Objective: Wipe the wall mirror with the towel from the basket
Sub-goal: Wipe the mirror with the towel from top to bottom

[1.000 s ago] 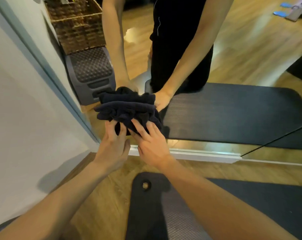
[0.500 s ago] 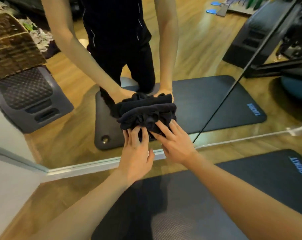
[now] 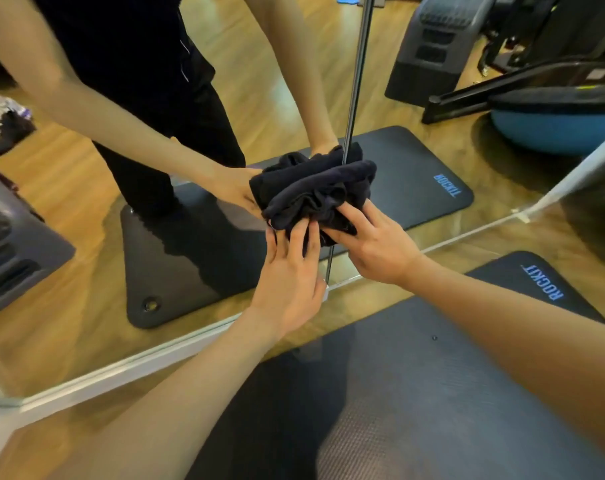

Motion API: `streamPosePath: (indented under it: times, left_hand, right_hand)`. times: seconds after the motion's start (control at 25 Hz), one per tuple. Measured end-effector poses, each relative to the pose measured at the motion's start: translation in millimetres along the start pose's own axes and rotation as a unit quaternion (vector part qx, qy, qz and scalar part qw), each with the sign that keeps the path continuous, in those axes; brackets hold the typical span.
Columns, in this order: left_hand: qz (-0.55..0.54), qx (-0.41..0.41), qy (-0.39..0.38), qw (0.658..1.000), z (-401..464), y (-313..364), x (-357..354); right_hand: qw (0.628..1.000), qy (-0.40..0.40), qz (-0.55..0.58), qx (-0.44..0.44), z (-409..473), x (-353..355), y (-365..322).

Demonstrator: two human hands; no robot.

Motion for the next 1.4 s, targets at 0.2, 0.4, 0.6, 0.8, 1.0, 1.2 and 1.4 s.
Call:
streamPosePath:
  times: [0.2, 0.4, 0.6, 0.8, 1.0, 1.2, 1.4]
  left_hand:
    - [0.093, -0.018, -0.030, 0.995, -1, 5, -38]
    - [0.104, -0.005, -0.070, 0.992, -13, 12, -86]
    - [0.156, 0.011, -0.095, 0.983, -31, 6, -114]
    - [0.157, 0.015, -0.099, 0.983, -47, -14, -113]
    - [0.101, 0.040, -0.071, 0.992, -64, -37, -104]
    - [0.103, 0.053, -0.056, 0.992, -101, -83, -101]
    - [0.103, 0.072, -0.042, 0.991, -158, -147, -98]
  right_hand:
    - [0.994, 0.010, 0.070, -0.088, -23, -42, -9]
    - [0.987, -0.011, 0.082, -0.135, -45, -83, -11]
    - [0.979, -0.068, 0.098, -0.165, -50, -105, -20]
    - [0.967, -0.108, 0.112, -0.202, -41, -114, -42]
    - [0.962, -0.129, 0.136, -0.197, -27, -121, -67]
    - [0.966, -0.119, 0.155, -0.167, 1, -136, -119]
    - [0.969, -0.099, 0.176, -0.144, 42, -157, -195]
Point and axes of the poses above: each hand's wrist, its own z-axis towards the middle knuckle, its own x-axis out of the back of the hand, y = z × x, the point moved 8 cm from there along z, towards the middle knuckle, and after that the axes turned 8 degrees about z, right-handed, at the moved point
